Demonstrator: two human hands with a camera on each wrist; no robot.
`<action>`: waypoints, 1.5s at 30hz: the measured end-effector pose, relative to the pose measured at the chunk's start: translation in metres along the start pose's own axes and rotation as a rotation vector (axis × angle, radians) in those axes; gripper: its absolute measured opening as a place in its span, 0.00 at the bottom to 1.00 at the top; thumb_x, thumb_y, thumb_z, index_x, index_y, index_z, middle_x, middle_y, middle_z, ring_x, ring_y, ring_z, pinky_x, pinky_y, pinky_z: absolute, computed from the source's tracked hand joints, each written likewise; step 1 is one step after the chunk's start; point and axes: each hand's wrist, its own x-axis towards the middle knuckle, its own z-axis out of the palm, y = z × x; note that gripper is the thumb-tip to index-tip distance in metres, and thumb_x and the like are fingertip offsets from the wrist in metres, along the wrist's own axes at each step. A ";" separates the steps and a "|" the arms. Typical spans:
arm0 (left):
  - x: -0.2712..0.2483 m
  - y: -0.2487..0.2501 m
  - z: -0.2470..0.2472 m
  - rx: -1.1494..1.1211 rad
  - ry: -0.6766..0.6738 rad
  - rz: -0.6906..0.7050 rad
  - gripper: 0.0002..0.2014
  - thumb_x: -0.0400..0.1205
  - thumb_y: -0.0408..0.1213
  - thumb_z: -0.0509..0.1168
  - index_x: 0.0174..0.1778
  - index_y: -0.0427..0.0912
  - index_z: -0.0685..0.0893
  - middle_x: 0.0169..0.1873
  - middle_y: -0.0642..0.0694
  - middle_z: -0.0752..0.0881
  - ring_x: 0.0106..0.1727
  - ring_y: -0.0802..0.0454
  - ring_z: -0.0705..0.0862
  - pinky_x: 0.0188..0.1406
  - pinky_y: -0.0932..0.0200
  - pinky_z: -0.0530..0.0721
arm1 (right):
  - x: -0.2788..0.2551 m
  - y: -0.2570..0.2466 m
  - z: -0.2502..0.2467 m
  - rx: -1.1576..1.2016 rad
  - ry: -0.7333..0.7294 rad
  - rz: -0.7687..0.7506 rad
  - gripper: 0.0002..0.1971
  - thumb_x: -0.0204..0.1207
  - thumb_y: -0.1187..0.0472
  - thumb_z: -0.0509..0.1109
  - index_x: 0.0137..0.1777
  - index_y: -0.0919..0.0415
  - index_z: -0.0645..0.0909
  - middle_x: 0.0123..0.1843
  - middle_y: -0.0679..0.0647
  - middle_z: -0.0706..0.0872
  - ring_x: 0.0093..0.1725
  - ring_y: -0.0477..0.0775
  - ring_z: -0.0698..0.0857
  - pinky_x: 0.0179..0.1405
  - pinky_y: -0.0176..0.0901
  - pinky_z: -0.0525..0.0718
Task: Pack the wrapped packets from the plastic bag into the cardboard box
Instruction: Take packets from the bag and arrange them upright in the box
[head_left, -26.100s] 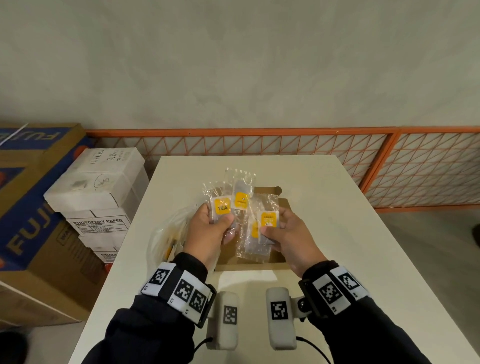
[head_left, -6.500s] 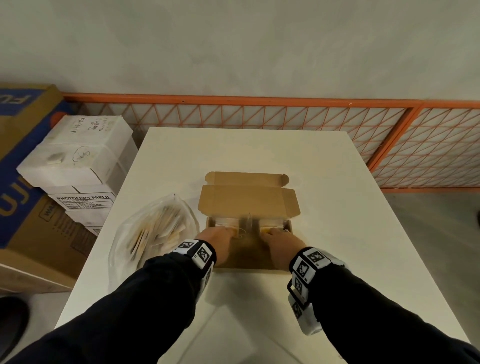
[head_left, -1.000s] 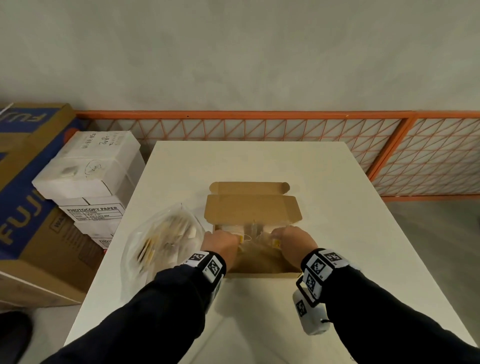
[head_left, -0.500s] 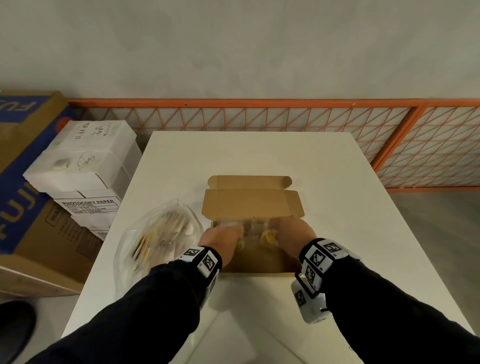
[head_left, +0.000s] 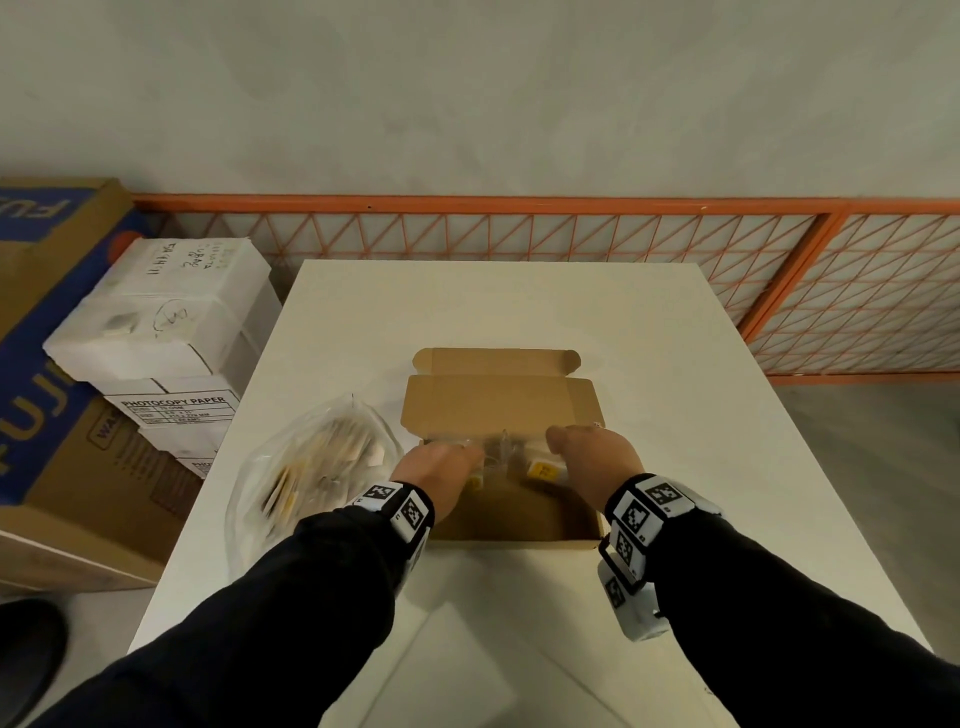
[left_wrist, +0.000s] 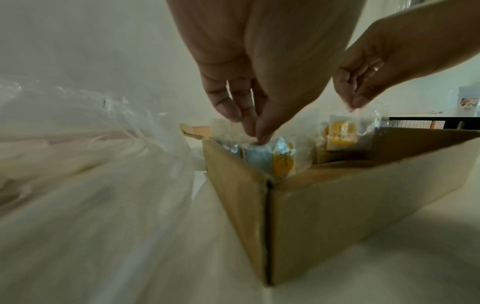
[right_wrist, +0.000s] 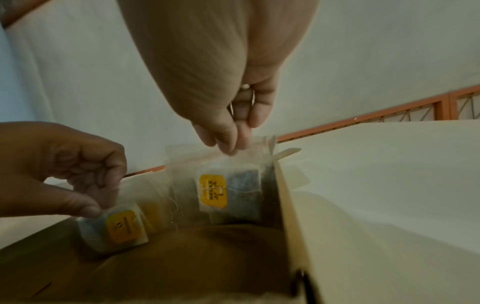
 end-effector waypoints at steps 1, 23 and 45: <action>0.000 0.000 -0.001 0.005 -0.007 0.001 0.10 0.82 0.30 0.56 0.57 0.40 0.76 0.54 0.39 0.84 0.52 0.41 0.82 0.42 0.59 0.70 | -0.001 0.001 -0.001 -0.017 -0.003 -0.005 0.15 0.77 0.72 0.58 0.61 0.59 0.72 0.57 0.57 0.84 0.55 0.61 0.84 0.47 0.46 0.80; 0.012 -0.005 0.001 0.078 -0.113 -0.059 0.11 0.82 0.27 0.56 0.53 0.41 0.80 0.54 0.42 0.84 0.54 0.44 0.82 0.53 0.55 0.79 | 0.003 0.013 0.006 -0.090 -0.034 -0.044 0.11 0.78 0.69 0.58 0.59 0.58 0.70 0.53 0.58 0.84 0.46 0.61 0.82 0.41 0.46 0.77; 0.023 -0.016 0.018 0.172 -0.056 -0.057 0.12 0.81 0.31 0.59 0.57 0.41 0.83 0.57 0.44 0.83 0.57 0.44 0.81 0.54 0.53 0.80 | -0.001 0.001 0.011 -0.018 0.014 -0.063 0.16 0.78 0.72 0.55 0.63 0.59 0.72 0.59 0.58 0.82 0.60 0.61 0.81 0.58 0.50 0.82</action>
